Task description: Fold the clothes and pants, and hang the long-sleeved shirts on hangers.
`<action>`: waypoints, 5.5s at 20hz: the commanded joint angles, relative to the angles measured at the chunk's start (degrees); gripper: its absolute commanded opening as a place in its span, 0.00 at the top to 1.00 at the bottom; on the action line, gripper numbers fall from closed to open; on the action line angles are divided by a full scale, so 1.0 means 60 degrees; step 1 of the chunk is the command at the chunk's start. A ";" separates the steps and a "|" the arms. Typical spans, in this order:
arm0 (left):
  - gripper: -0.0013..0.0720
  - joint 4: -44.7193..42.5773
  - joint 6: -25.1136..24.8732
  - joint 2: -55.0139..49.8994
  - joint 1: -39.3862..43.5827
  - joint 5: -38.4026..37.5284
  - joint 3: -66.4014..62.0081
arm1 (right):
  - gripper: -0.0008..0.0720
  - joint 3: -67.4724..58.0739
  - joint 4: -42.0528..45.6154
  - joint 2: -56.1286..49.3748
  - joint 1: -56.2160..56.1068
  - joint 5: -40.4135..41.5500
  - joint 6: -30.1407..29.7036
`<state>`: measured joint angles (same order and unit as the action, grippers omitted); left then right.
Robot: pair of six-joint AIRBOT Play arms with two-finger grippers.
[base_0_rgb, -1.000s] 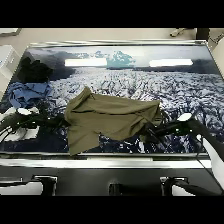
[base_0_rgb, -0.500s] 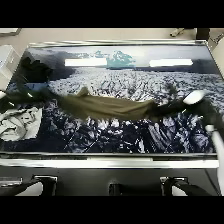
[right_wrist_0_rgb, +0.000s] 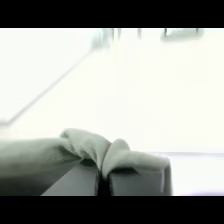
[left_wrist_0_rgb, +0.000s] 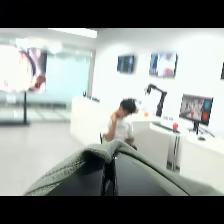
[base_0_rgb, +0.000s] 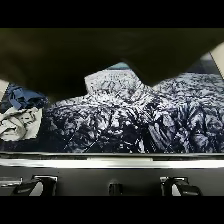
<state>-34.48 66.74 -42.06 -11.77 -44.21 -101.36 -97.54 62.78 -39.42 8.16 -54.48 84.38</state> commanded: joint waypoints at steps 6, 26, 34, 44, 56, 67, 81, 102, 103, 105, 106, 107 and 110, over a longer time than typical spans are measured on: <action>0.95 -0.1599 0.0790 0.0149 0.0007 -0.0193 -0.0168 | 0.93 -0.0259 0.1031 0.0408 0.0036 -0.0780 0.0656; 0.89 -0.0998 0.1457 -0.7737 0.0226 -0.3096 0.5949 | 0.93 0.3333 -0.2324 -0.8863 0.0117 -0.1497 0.1763; 0.18 -0.5333 0.1876 -0.6929 -0.2106 -0.6885 0.6240 | 0.20 0.4200 0.2616 -0.7555 0.2758 -0.6386 0.1169; 0.19 -0.2739 0.0259 -0.6400 -0.2280 -0.4419 1.1045 | 0.21 0.6907 0.1876 -0.6444 0.2881 -0.4856 0.1104; 0.95 -0.2422 0.0106 -0.5676 -0.1657 -0.4313 1.1016 | 0.13 0.8980 -0.0193 -0.6451 0.2878 -0.2969 0.0244; 0.96 -0.2317 0.0120 -0.4641 -0.1657 -0.4998 0.9810 | 0.94 0.7868 -0.0616 -0.5566 0.2237 -0.2834 -0.0109; 0.96 -0.1694 0.0903 -0.0146 -0.1665 -0.2852 -0.2346 | 0.94 -0.3362 0.0787 -0.0922 0.2237 -0.2481 0.0022; 0.96 -0.2688 0.2044 -0.3351 0.0379 -0.3785 0.6415 | 0.94 0.3617 0.2222 -0.5231 0.0586 -0.4656 0.1293; 0.96 -0.2681 0.2055 -0.3865 0.0590 -0.2816 0.7060 | 0.94 0.4044 0.2371 -0.5803 0.0219 -0.3697 0.1548; 0.95 -0.2616 0.2055 -0.5100 0.0769 -0.1566 0.7410 | 0.94 0.4098 0.2404 -0.7136 -0.0229 -0.2011 0.2127; 0.95 -0.2328 0.2051 -0.5727 0.0761 -0.1140 0.7264 | 0.93 0.4007 0.2189 -0.7668 -0.0339 -0.1133 0.2251; 0.96 -0.2011 0.2040 -0.6196 0.0729 -0.0776 0.7023 | 0.93 0.3869 0.1861 -0.8014 -0.0342 -0.0353 0.2346; 0.95 -0.1315 0.1745 -0.7045 0.0776 0.0663 0.6051 | 0.93 0.3519 0.1304 -0.8313 -0.0317 0.2758 0.2845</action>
<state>-46.28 78.63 -78.41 -7.88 -50.68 -62.89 -76.12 73.43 -85.49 7.20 -57.74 98.08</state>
